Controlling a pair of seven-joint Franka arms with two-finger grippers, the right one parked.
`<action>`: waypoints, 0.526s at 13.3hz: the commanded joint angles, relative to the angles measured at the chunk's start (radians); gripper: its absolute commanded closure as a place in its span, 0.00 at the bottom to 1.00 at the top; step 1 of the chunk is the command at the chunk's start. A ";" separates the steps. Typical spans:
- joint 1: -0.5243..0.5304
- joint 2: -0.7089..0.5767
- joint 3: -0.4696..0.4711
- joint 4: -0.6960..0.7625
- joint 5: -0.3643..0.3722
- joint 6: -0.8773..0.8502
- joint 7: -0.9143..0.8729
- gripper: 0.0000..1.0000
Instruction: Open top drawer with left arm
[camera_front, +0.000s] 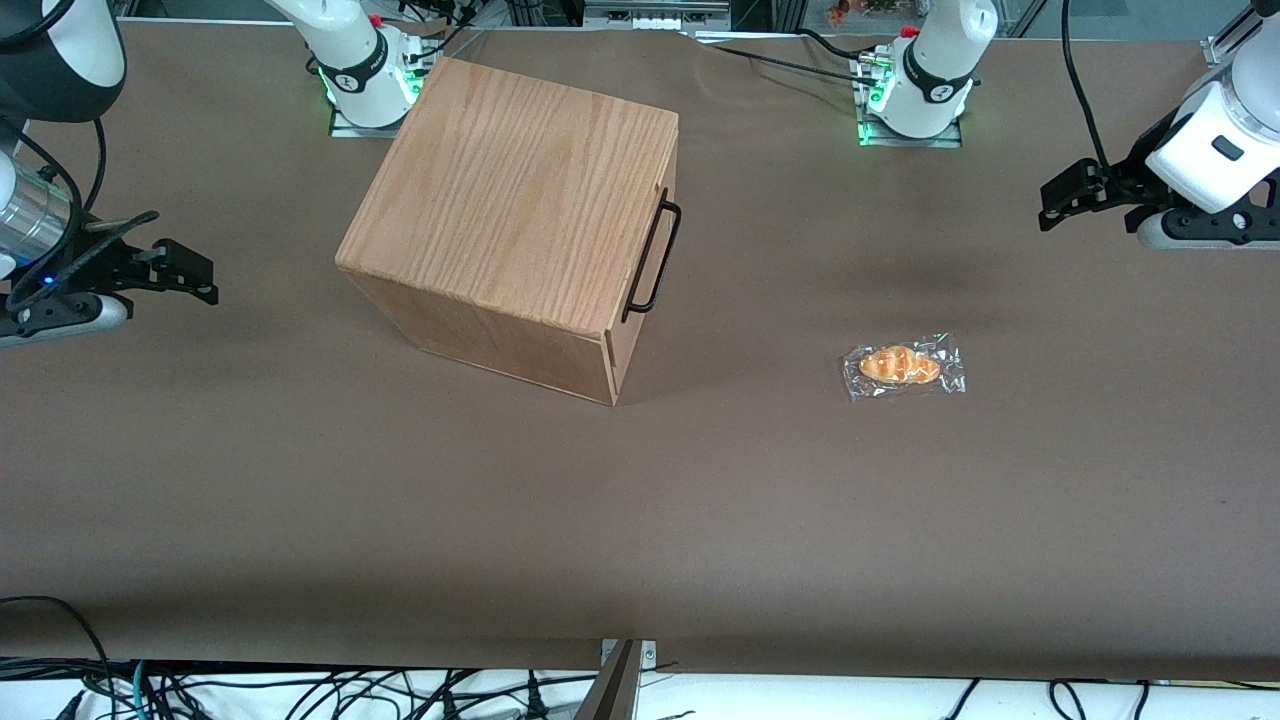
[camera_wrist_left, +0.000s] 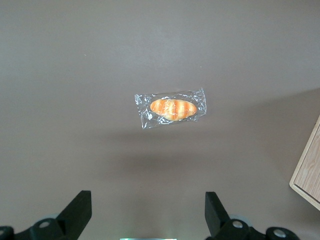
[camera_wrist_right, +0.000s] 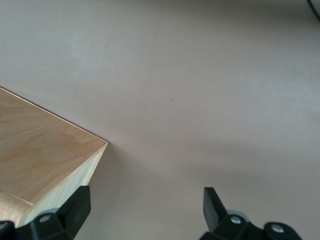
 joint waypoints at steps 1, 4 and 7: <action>0.000 0.012 -0.003 0.031 0.015 -0.023 0.009 0.00; -0.002 0.015 -0.003 0.031 0.014 -0.023 0.013 0.00; -0.005 0.020 -0.003 0.030 0.003 -0.023 0.013 0.00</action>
